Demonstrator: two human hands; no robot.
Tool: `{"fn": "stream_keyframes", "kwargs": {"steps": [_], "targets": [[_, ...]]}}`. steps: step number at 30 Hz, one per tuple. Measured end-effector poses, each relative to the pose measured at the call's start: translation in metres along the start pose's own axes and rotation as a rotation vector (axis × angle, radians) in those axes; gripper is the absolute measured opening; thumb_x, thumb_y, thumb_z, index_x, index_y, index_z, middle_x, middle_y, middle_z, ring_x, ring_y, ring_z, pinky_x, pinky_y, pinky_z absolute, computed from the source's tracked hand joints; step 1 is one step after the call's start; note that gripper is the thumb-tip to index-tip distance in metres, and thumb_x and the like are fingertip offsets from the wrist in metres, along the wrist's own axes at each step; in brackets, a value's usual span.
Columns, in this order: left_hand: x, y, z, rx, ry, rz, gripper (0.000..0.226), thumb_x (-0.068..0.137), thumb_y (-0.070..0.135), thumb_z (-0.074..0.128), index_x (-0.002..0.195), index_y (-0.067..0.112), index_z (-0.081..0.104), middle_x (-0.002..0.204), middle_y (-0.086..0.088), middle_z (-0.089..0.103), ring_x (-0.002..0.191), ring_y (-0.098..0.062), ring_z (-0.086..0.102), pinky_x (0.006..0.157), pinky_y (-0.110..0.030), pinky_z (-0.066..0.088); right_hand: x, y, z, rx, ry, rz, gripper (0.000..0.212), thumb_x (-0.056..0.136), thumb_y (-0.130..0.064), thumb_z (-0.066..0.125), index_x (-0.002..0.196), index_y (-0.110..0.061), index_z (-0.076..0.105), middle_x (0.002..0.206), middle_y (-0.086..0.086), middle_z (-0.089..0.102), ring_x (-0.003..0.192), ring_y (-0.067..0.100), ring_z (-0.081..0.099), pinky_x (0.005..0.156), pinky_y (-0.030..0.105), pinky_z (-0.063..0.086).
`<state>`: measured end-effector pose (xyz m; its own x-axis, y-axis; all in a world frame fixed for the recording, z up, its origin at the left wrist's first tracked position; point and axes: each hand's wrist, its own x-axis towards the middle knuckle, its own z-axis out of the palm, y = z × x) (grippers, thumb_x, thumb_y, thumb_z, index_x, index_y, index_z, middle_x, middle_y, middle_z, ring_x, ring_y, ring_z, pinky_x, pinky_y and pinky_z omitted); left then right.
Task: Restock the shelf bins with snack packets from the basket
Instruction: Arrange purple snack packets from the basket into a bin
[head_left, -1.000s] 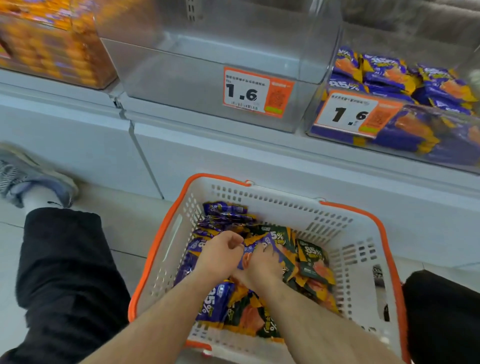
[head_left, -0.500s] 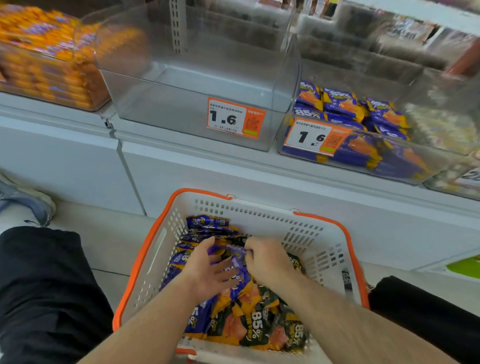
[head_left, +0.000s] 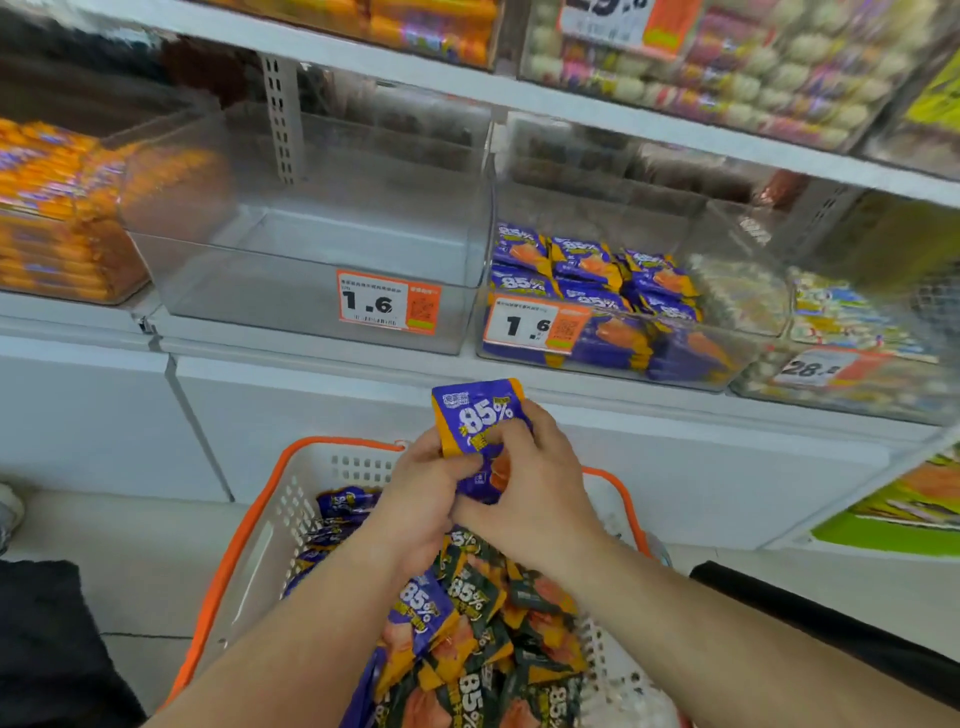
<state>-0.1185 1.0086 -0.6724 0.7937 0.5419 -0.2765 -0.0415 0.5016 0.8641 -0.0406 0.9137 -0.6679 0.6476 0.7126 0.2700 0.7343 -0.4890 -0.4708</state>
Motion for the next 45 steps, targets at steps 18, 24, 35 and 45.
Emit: {"fn": "stream_keyframes", "kwargs": {"steps": [18,24,35,45], "targets": [[0.111,0.065,0.037,1.731,0.559,0.904,0.069,0.053,0.012,0.071,0.121,0.021,0.061,0.116,-0.018,0.055,0.108,-0.038,0.046,0.110,-0.061,0.019,0.177,0.073,-0.121,-0.092,0.135,0.293,0.057,0.069,-0.048,0.072,0.121,-0.028,0.057,0.129,0.006,0.049,0.120,0.031,0.049,0.098,0.044,0.046],[0.117,0.061,0.028,1.725,0.601,1.056,0.066,0.053,0.014,0.071,0.118,0.020,0.062,0.097,-0.011,0.056,0.097,-0.035,0.046,0.109,-0.056,0.016,0.212,0.084,-0.102,-0.229,-0.130,0.425,0.058,0.065,-0.059,0.072,0.113,-0.029,0.061,0.135,0.008,0.049,0.120,0.032,0.049,0.093,0.042,0.048],[0.114,0.061,0.028,1.700,0.578,1.038,0.070,0.052,0.016,0.074,0.120,0.021,0.061,0.096,-0.011,0.056,0.097,-0.036,0.050,0.110,-0.055,0.014,0.215,0.089,-0.099,-0.341,-0.399,0.329,0.068,0.056,-0.083,0.047,0.085,-0.027,0.073,0.090,-0.006,0.069,0.082,0.013,0.059,0.069,0.032,0.047],[0.108,0.066,0.034,1.771,0.513,0.937,0.079,0.062,0.025,0.076,0.137,0.025,0.051,0.121,-0.013,0.054,0.119,-0.036,0.046,0.114,-0.057,0.009,0.201,0.088,-0.098,-0.239,-0.077,0.359,0.033,0.079,-0.044,0.054,0.098,-0.024,0.072,0.111,0.002,0.065,0.106,0.030,0.056,0.087,0.040,0.049]]}}
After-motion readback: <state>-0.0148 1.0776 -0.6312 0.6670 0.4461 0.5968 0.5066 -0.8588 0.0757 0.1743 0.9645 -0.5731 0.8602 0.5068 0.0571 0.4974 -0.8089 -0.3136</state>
